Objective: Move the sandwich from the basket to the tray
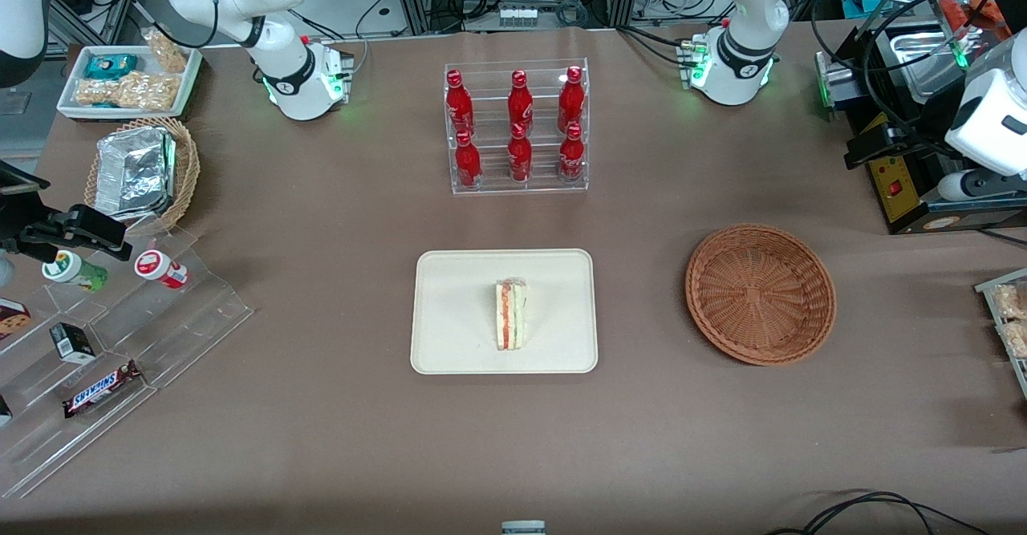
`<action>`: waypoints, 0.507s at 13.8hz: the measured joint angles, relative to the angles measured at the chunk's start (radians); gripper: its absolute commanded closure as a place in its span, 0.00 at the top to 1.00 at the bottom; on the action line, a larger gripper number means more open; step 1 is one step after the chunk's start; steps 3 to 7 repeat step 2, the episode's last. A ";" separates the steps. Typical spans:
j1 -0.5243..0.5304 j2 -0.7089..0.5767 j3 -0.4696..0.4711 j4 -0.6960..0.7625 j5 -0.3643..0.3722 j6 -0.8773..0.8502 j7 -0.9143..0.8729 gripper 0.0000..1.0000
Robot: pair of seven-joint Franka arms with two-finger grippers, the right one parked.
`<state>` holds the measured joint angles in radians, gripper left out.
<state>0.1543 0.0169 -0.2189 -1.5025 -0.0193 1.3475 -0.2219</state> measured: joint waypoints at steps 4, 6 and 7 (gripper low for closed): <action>-0.002 0.003 -0.003 0.000 0.012 0.021 0.002 1.00; -0.002 0.003 -0.003 0.000 0.012 0.021 0.002 1.00; -0.002 0.003 -0.003 0.000 0.012 0.021 0.002 1.00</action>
